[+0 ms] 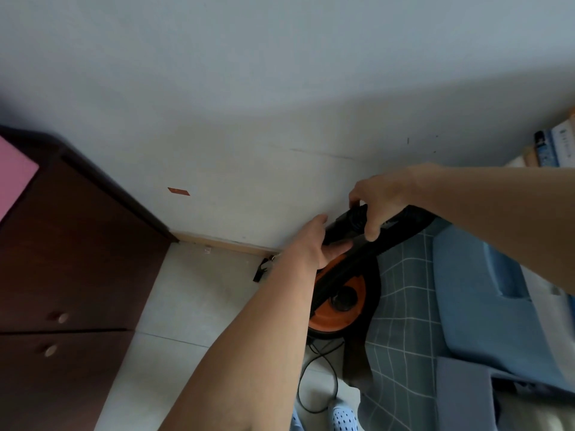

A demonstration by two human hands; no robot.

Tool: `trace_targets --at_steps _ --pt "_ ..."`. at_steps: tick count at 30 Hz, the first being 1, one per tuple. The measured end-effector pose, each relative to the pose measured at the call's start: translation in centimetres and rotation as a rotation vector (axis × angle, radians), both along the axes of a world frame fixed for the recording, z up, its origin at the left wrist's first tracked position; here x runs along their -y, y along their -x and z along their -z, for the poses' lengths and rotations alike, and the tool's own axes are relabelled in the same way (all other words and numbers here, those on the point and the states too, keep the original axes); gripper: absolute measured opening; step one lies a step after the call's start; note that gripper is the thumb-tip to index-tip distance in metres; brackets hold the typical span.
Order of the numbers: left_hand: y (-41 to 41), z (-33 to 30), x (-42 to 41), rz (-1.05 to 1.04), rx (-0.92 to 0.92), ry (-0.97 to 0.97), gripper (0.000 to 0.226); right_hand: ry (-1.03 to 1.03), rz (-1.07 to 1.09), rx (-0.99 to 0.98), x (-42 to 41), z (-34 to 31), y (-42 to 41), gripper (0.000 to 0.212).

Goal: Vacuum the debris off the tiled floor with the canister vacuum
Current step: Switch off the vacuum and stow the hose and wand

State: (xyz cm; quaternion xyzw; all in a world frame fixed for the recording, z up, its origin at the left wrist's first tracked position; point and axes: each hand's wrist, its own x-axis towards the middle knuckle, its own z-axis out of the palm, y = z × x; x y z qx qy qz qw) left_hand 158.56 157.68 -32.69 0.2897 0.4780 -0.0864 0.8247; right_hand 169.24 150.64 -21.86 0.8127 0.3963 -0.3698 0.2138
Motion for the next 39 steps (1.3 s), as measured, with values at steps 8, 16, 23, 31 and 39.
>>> trace_targets --at_steps 8,16,23,31,39 --pt "0.5 0.7 0.9 0.045 -0.054 0.068 0.043 0.069 0.010 -0.037 0.6 1.1 1.3 0.077" --pt "0.4 1.3 1.3 -0.014 -0.060 0.121 0.043 0.023 0.054 -0.036 1.7 1.3 1.3 0.070" --pt "-0.5 0.8 2.3 -0.026 -0.031 0.101 0.040 -0.106 0.076 0.002 3.3 1.5 0.8 0.059" --pt "-1.5 -0.5 3.7 -0.015 -0.078 0.034 0.038 -0.153 0.092 -0.007 4.7 1.2 0.7 0.058" --pt "-1.6 -2.4 4.7 -0.006 -0.149 0.020 0.042 -0.086 0.005 0.033 4.8 0.8 1.8 0.064"
